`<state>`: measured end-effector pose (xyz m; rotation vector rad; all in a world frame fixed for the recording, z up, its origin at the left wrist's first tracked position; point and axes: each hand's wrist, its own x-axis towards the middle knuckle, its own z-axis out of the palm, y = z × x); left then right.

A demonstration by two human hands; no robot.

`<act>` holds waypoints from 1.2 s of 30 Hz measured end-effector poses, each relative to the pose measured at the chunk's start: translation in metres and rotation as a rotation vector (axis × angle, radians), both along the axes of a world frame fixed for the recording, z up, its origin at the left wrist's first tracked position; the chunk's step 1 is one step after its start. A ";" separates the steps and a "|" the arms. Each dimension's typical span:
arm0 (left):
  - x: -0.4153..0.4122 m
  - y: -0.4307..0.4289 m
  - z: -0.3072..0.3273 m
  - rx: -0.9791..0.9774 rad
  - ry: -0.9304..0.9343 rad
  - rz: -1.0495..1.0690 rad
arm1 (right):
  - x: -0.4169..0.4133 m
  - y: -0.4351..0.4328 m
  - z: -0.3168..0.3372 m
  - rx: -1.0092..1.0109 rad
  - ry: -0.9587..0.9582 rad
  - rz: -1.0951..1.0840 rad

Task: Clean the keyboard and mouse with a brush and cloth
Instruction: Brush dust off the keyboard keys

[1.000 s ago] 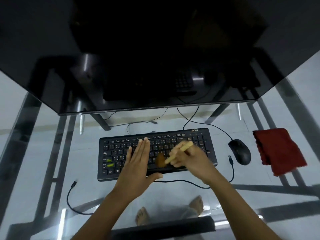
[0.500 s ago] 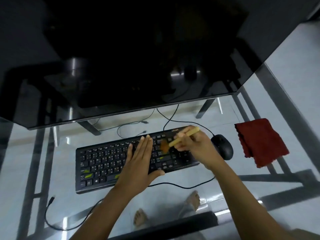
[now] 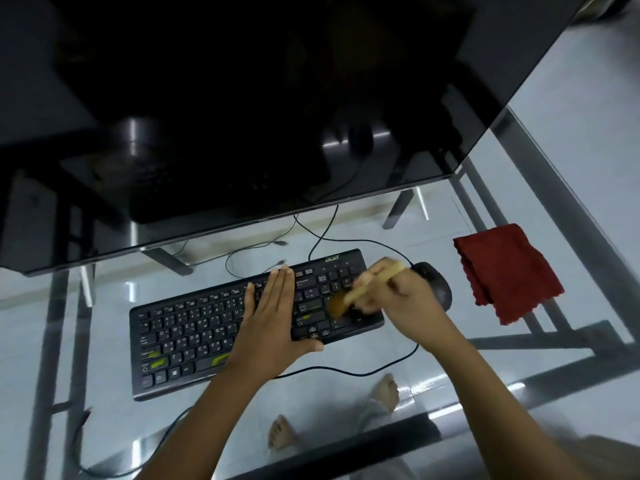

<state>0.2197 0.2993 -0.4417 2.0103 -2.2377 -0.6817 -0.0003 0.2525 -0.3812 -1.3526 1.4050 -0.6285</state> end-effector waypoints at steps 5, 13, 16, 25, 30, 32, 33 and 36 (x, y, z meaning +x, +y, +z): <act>0.000 0.000 0.000 0.000 0.004 0.009 | -0.007 -0.001 0.001 -0.198 0.217 -0.164; 0.000 0.001 0.002 -0.001 0.008 0.005 | -0.015 0.001 -0.007 -0.344 0.340 -0.151; 0.001 0.001 0.001 -0.003 0.028 -0.007 | -0.021 0.006 -0.003 -0.158 0.089 -0.198; 0.002 0.002 -0.001 -0.007 0.037 -0.003 | -0.020 0.017 -0.005 -0.179 0.076 -0.125; 0.001 0.002 -0.001 -0.009 0.030 0.005 | -0.015 0.011 -0.004 -0.289 0.309 -0.142; 0.001 0.003 0.000 -0.012 0.017 0.000 | -0.015 0.010 -0.003 -0.261 0.175 -0.185; 0.001 0.003 0.000 -0.011 0.015 0.000 | -0.012 0.011 -0.004 -0.177 0.106 -0.118; 0.001 0.003 -0.001 -0.015 0.009 0.001 | -0.006 0.014 -0.008 -0.194 0.245 -0.080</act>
